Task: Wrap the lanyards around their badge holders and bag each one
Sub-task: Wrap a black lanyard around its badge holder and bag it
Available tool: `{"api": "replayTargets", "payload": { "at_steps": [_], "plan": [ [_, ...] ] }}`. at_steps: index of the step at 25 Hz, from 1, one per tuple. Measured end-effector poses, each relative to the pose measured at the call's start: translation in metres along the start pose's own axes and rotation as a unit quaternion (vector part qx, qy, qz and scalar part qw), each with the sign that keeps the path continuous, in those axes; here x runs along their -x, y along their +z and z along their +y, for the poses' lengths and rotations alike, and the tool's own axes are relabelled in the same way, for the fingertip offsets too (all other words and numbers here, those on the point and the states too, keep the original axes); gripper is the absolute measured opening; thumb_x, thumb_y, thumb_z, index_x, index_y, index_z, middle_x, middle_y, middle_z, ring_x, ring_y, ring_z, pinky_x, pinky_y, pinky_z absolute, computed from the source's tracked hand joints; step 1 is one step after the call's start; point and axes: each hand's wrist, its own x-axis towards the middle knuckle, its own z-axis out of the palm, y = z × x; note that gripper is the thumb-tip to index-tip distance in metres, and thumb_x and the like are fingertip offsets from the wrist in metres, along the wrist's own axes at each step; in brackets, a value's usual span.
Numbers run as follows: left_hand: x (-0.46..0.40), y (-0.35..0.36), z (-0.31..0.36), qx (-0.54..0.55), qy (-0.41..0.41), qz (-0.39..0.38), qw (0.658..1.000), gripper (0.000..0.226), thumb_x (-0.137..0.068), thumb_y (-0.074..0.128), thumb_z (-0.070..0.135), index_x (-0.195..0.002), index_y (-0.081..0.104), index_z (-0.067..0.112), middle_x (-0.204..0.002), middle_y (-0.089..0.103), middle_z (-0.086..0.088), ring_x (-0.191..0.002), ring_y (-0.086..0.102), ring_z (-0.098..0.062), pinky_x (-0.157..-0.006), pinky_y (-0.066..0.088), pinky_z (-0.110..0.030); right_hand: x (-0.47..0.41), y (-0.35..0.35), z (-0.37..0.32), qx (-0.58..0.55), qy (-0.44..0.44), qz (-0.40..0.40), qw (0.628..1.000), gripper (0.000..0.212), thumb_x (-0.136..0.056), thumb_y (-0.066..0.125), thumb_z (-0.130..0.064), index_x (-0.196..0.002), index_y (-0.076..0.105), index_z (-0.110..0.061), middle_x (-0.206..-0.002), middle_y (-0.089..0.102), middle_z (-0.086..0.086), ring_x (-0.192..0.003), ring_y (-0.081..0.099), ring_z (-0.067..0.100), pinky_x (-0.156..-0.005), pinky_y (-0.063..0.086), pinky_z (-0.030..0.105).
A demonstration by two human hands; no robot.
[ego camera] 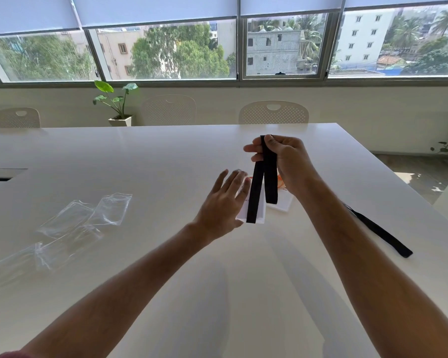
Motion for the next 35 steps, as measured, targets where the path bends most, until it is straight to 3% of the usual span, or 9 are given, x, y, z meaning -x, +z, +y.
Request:
{"api": "replayTargets", "payload": {
  "at_steps": [5,8,13,15,18,21,27,35],
  "plan": [
    [0.002,-0.012,0.009,0.061,0.010,0.029,0.998,0.108,-0.052,0.089,0.044,-0.136,0.042,-0.005,-0.141,0.042,-0.025,-0.134,0.037,-0.037,-0.116,0.018,-0.044,-0.009,-0.008,0.007,-0.004,0.003,0.007,1.000,0.026,-0.098,0.047,-0.018,-0.092,0.067,-0.002,-0.096,0.074,0.016,-0.056,0.055,0.016,-0.058,0.047,0.025],
    [0.007,-0.018,0.012,0.096,0.002,0.037,0.995,0.107,-0.053,0.089,0.043,-0.136,0.043,-0.006,-0.140,0.043,-0.025,-0.134,0.038,-0.038,-0.116,0.018,-0.044,-0.013,-0.014,0.011,-0.001,0.019,-0.014,1.000,0.027,-0.097,0.049,-0.020,-0.089,0.069,-0.004,-0.096,0.074,0.017,-0.053,0.053,0.016,-0.058,0.048,0.024],
    [0.017,-0.022,0.015,0.133,-0.009,0.033,0.990,0.104,-0.056,0.087,0.041,-0.136,0.042,-0.007,-0.143,0.040,-0.025,-0.136,0.034,-0.037,-0.116,0.014,-0.041,-0.017,-0.020,0.021,0.023,0.019,-0.038,0.999,0.030,-0.096,0.050,-0.021,-0.088,0.069,0.001,-0.096,0.074,0.019,-0.060,0.053,0.023,-0.068,0.049,0.027],
    [0.018,-0.023,0.015,0.137,-0.005,0.033,0.990,0.103,-0.056,0.087,0.040,-0.136,0.042,-0.008,-0.142,0.041,-0.025,-0.136,0.034,-0.037,-0.116,0.016,-0.042,-0.017,-0.022,0.028,0.020,0.027,-0.036,0.999,0.030,-0.097,0.050,-0.021,-0.088,0.069,0.001,-0.095,0.074,0.019,-0.069,0.060,0.026,-0.070,0.049,0.028],
    [0.019,-0.022,0.015,0.153,-0.009,0.036,0.988,0.102,-0.057,0.087,0.040,-0.136,0.042,-0.007,-0.143,0.041,-0.025,-0.136,0.034,-0.037,-0.116,0.017,-0.043,-0.016,-0.025,0.040,0.033,0.038,-0.040,0.998,0.031,-0.098,0.049,-0.023,-0.092,0.070,-0.002,-0.096,0.075,0.015,-0.095,0.069,0.024,-0.088,0.046,0.035],
    [0.018,-0.022,0.015,0.172,-0.021,0.042,0.984,0.105,-0.056,0.087,0.039,-0.138,0.040,-0.007,-0.144,0.039,-0.024,-0.137,0.033,-0.037,-0.117,0.016,-0.043,-0.014,-0.027,0.053,0.053,0.044,-0.048,0.996,0.033,-0.099,0.047,-0.026,-0.094,0.071,-0.003,-0.101,0.075,0.011,-0.099,0.069,0.021,-0.093,0.044,0.041],
    [0.018,-0.018,0.015,0.203,-0.051,0.045,0.977,0.107,-0.057,0.086,0.041,-0.140,0.037,-0.006,-0.146,0.037,-0.021,-0.139,0.030,-0.033,-0.118,0.012,-0.040,-0.004,-0.025,0.074,-0.032,0.080,-0.057,0.995,0.033,-0.100,0.044,-0.020,-0.097,0.069,0.002,-0.101,0.072,0.017,-0.093,0.068,0.026,-0.085,0.051,0.033],
    [0.020,-0.013,0.014,0.211,-0.071,0.049,0.974,0.106,-0.059,0.084,0.045,-0.140,0.037,-0.004,-0.147,0.038,-0.018,-0.140,0.029,-0.027,-0.119,0.013,-0.040,0.007,-0.015,0.087,-0.060,0.103,-0.023,0.993,0.031,-0.100,0.046,-0.022,-0.097,0.069,-0.001,-0.087,0.070,0.010,-0.081,0.066,0.021,-0.074,0.052,0.030]
  ]
}}
